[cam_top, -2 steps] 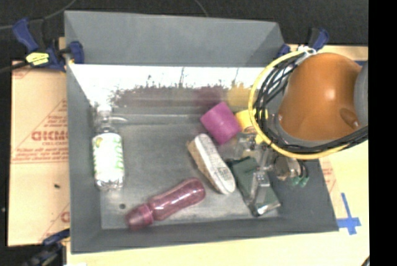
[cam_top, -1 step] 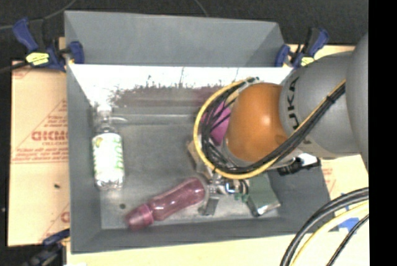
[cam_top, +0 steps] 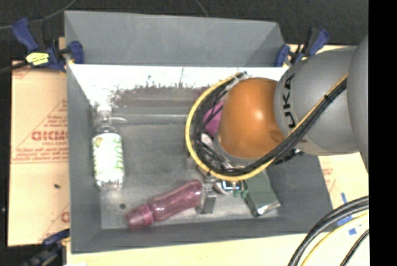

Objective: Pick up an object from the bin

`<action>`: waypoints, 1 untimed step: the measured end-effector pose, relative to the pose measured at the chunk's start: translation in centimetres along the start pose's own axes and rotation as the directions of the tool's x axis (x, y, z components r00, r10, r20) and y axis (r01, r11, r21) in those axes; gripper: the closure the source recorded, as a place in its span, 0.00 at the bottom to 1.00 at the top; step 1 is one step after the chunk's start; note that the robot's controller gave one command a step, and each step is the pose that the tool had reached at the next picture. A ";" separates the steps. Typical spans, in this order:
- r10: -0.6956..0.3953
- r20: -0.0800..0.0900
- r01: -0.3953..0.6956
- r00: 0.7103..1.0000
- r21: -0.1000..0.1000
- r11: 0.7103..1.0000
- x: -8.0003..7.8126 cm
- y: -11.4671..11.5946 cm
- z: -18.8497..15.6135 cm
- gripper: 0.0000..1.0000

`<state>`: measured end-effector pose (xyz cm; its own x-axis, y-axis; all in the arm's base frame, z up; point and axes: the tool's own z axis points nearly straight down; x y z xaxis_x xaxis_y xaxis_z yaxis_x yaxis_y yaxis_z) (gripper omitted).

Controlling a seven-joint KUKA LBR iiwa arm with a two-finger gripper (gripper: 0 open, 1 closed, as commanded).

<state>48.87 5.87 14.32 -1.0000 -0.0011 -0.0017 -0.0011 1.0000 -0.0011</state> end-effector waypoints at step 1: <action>0.246 -0.001 -0.246 0.969 -0.003 0.969 0.6 4.5 2.7 0.00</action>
Offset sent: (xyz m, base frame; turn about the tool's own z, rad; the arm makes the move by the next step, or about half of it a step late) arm 0.0156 0.0473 -0.0732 0.1197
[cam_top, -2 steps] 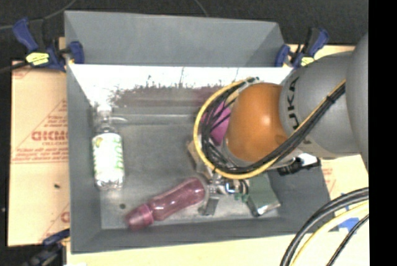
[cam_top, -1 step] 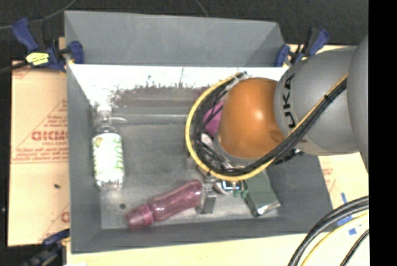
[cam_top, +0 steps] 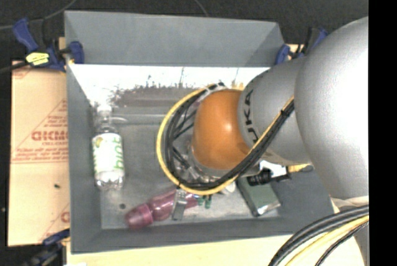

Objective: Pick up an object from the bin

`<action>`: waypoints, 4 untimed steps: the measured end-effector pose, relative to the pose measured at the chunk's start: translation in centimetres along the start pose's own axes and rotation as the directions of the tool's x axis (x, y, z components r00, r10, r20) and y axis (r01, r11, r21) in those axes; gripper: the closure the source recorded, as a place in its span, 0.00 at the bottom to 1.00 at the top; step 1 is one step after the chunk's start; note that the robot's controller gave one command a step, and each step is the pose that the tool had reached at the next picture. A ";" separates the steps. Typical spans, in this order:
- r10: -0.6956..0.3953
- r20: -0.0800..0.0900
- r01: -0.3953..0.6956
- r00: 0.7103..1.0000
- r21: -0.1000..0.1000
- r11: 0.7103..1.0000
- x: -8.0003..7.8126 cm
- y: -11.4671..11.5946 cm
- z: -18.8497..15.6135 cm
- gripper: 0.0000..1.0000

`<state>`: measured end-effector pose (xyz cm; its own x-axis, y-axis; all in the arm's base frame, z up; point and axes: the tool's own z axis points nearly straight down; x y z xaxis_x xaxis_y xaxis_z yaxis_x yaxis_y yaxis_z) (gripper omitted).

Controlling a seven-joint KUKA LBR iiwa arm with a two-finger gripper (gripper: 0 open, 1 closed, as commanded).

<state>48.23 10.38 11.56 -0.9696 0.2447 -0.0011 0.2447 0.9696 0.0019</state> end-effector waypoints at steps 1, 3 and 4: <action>-0.129 0.001 0.129 0.992 0.003 0.992 -2.1 0.7 4.7 0.00; 0.005 -0.003 -0.005 1.000 0.001 1.000 -1.8 -2.4 4.6 1.00; 0.004 -0.003 -0.004 1.000 0.001 1.000 -1.8 -2.5 4.3 1.00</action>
Offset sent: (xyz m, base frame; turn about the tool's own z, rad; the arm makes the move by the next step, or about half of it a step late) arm 0.0120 -0.0273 -0.0456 0.0086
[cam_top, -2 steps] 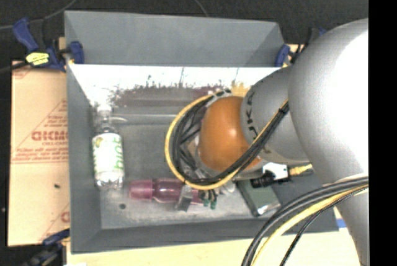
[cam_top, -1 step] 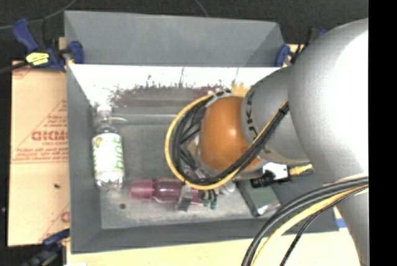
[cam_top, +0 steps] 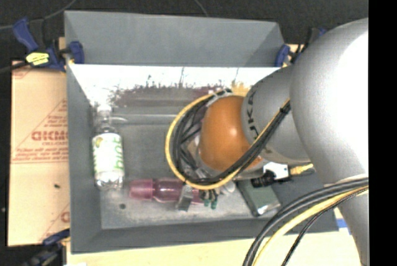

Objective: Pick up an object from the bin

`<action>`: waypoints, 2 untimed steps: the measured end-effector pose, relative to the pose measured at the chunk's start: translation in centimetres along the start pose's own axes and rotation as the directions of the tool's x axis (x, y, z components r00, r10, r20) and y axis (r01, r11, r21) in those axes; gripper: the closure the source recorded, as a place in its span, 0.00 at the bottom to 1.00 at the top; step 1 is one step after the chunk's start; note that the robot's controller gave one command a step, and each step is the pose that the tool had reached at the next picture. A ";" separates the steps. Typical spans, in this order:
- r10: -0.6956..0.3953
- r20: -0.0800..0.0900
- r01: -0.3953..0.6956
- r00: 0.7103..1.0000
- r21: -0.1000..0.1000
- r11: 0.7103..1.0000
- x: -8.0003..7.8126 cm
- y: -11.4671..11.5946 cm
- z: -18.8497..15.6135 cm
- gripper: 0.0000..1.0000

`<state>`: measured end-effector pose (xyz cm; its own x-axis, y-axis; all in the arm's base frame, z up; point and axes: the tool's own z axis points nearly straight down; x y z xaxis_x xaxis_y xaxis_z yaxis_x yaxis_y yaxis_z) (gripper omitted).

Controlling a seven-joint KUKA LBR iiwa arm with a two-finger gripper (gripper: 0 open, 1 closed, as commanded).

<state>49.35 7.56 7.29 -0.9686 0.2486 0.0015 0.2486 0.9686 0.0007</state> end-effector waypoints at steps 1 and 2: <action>-0.001 0.000 0.001 1.000 -0.001 1.000 0.0 0.0 -1.0 1.00; -0.001 0.003 0.001 1.000 -0.002 1.000 -0.1 0.0 -1.5 1.00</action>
Offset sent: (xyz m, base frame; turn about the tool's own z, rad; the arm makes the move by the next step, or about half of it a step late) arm 0.0000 0.0001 0.0249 0.0000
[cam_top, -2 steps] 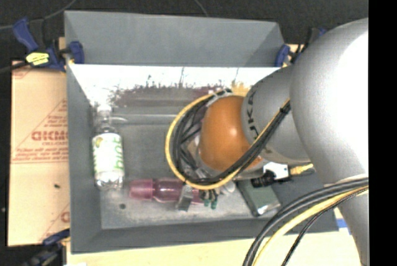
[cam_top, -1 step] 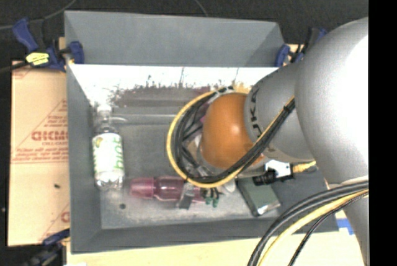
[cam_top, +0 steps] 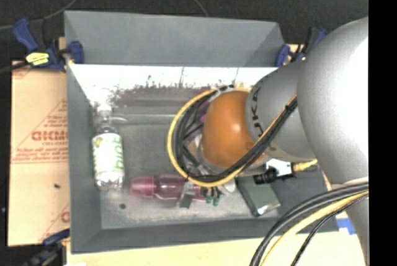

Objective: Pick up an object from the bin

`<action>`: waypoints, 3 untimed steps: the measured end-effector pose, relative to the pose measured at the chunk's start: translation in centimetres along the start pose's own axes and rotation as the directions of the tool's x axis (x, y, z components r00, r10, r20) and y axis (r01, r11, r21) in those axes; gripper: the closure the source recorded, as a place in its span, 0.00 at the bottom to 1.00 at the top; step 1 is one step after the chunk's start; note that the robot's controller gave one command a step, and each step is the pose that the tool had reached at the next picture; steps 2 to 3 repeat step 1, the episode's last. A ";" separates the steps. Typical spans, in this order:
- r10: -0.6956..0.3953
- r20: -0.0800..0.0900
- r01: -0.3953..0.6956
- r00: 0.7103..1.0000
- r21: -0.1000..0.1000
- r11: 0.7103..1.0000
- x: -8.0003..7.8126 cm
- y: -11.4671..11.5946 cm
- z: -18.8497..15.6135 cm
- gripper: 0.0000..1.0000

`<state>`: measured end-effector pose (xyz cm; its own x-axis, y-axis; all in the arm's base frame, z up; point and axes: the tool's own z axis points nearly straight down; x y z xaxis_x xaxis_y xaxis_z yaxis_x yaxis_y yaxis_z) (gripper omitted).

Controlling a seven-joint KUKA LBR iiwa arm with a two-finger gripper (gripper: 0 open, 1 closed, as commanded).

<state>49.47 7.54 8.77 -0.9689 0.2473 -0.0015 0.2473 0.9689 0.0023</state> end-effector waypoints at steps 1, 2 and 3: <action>0.000 0.000 0.000 1.000 0.000 1.000 0.0 0.0 -0.3 1.00; 0.000 0.000 0.000 1.000 0.000 1.000 0.0 0.0 -0.3 1.00; 0.000 0.000 0.000 1.000 0.000 1.000 0.0 0.0 -0.3 1.00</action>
Offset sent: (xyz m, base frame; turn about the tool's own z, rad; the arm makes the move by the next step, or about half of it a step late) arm 0.0000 0.0001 0.0009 0.0000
